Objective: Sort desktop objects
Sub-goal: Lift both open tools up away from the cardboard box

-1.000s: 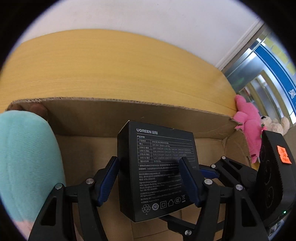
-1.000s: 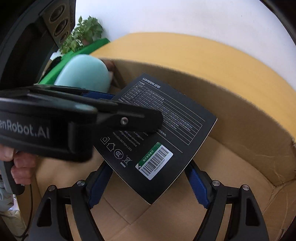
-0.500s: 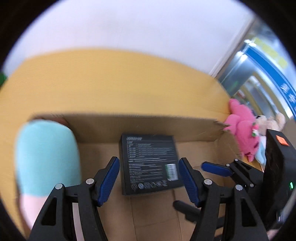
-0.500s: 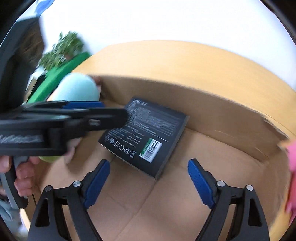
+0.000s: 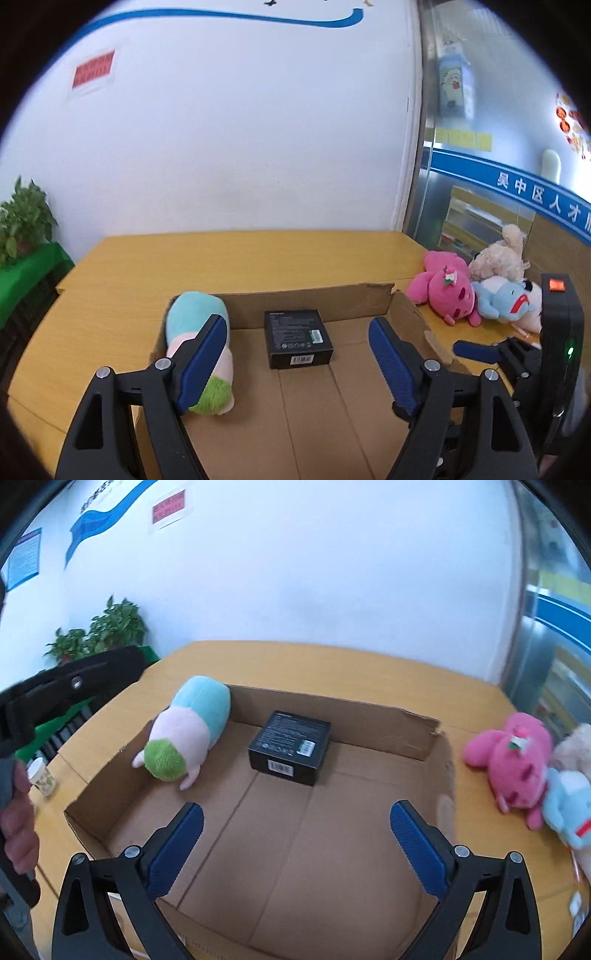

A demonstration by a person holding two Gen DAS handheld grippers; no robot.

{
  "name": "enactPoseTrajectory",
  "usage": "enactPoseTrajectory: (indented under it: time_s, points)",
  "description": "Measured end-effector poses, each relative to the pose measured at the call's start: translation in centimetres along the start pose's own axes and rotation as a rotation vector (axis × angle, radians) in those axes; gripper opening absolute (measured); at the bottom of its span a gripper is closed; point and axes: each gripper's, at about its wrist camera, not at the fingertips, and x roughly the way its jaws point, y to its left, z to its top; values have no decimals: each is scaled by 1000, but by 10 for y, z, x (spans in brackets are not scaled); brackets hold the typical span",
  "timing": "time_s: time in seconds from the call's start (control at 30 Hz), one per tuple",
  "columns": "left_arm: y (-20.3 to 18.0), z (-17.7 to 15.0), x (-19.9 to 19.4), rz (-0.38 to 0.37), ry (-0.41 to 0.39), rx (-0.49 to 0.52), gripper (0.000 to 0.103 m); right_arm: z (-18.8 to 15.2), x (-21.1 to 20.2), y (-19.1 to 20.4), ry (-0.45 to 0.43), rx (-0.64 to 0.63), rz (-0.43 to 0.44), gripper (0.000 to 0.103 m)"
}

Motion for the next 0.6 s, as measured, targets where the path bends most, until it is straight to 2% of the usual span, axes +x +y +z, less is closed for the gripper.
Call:
enactPoseTrajectory:
  time_s: [0.1, 0.3, 0.43, 0.6]
  points:
    - [-12, -8, -18, 5, -2, 19, 79, -10, -19, 2, -1, 25, -3, 103]
    - [-25, -17, -59, -13, -73, 26, 79, -26, -44, 5, -26, 15, 4, 103]
    - [-37, -21, -65, -10, -73, 55, 80, -31, -60, -3, -47, 47, 5, 103]
    - [-43, -27, -59, -85, -51, 31, 79, -36, -72, -6, -68, 35, -29, 103]
